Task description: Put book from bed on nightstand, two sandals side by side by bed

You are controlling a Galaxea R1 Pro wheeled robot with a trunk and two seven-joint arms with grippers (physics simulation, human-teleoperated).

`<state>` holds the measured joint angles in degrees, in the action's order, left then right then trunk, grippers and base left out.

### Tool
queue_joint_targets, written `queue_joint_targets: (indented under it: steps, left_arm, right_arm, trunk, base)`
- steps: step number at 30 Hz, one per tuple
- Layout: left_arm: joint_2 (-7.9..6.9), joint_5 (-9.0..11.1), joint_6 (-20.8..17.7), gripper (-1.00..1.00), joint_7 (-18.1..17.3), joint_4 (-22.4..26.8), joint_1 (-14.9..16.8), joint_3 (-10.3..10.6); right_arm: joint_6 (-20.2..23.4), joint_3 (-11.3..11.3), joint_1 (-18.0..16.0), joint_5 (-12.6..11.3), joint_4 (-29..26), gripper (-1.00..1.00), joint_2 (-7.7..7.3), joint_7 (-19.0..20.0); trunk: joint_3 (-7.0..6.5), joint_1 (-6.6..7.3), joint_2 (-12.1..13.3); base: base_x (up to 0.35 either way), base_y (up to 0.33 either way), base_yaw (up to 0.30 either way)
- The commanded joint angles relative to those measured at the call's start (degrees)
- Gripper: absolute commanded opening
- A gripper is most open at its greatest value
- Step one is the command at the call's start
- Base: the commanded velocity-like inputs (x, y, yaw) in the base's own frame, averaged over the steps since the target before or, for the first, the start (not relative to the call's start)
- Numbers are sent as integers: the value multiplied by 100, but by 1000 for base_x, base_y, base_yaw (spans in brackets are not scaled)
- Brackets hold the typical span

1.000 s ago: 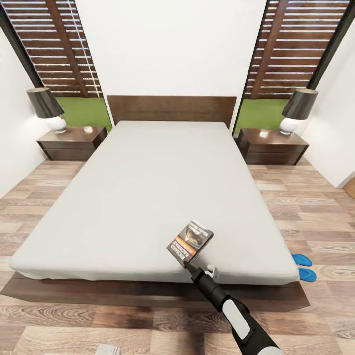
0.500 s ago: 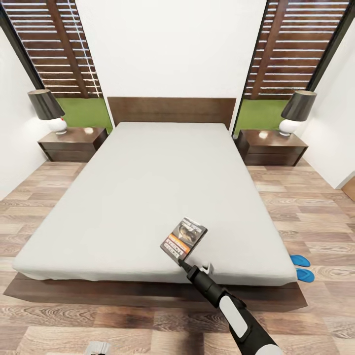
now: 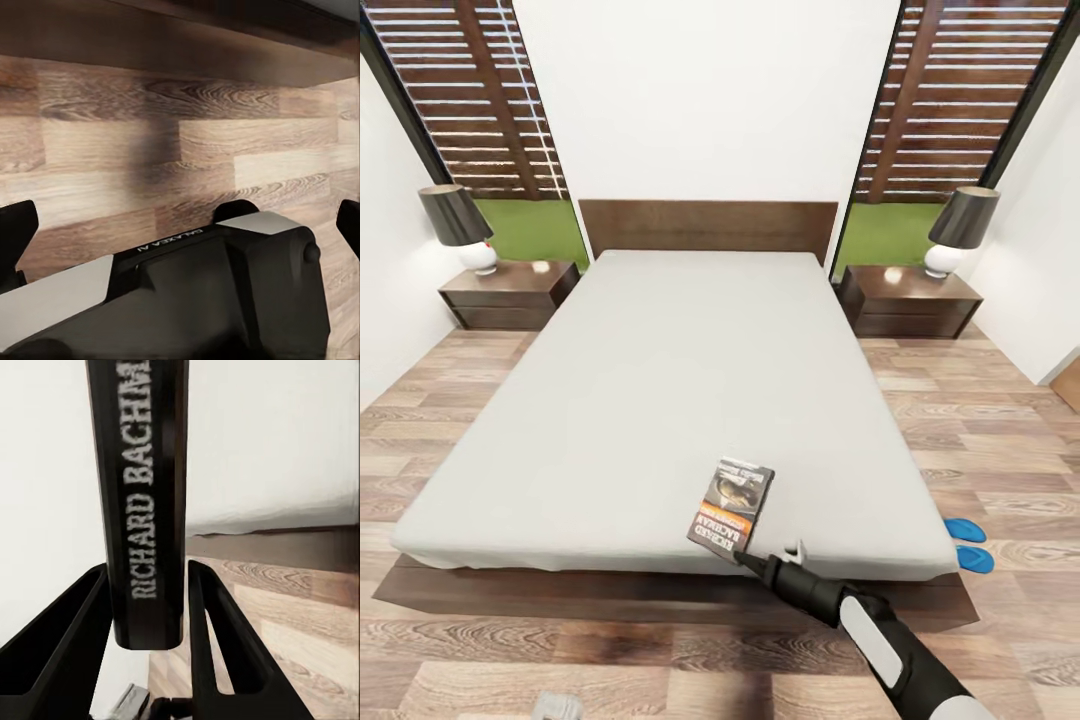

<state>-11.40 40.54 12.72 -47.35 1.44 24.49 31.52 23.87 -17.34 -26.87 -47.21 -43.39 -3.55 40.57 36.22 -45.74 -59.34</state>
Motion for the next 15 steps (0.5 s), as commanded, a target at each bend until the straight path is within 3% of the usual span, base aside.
queue_joint_targets:
  steps: [1,4,6,7,11,15]
  left_arm:
    - [14,-84,38,100,-7,-3,3,46]
    - [83,-410,38,100,9,-3,3,47]
    - [105,-521,38,100,18,-3,3,47]
    - [108,-537,38,100,19,-3,3,47]
    - [119,-588,38,100,29,-3,-17,47]
    - [127,-590,38,100,32,-3,-29,47]
  right_arm:
    - [52,-69,-3,-69,-5,-100,-156,161]
    - [54,-132,3,-69,-4,-100,-551,775]
    - [50,-146,5,-69,26,-100,-805,1139]
    - [50,-148,5,-69,35,-100,-870,1200]
    - [19,-153,16,-72,80,-100,-1453,1412]
    - [-6,-155,22,-72,358,-100,-1750,1511]
  trunk:
    - [-14,22,38]
    - [-68,88,159]
    - [-104,132,239]
    - [-122,154,279]
    - [-194,242,440]
    - [-266,330,600]
  base:
    - [0,0,0]
    - [0,0,0]
    - [0,0,0]
    - [0,0,0]
    - [0,0,0]
    - [0,0,0]
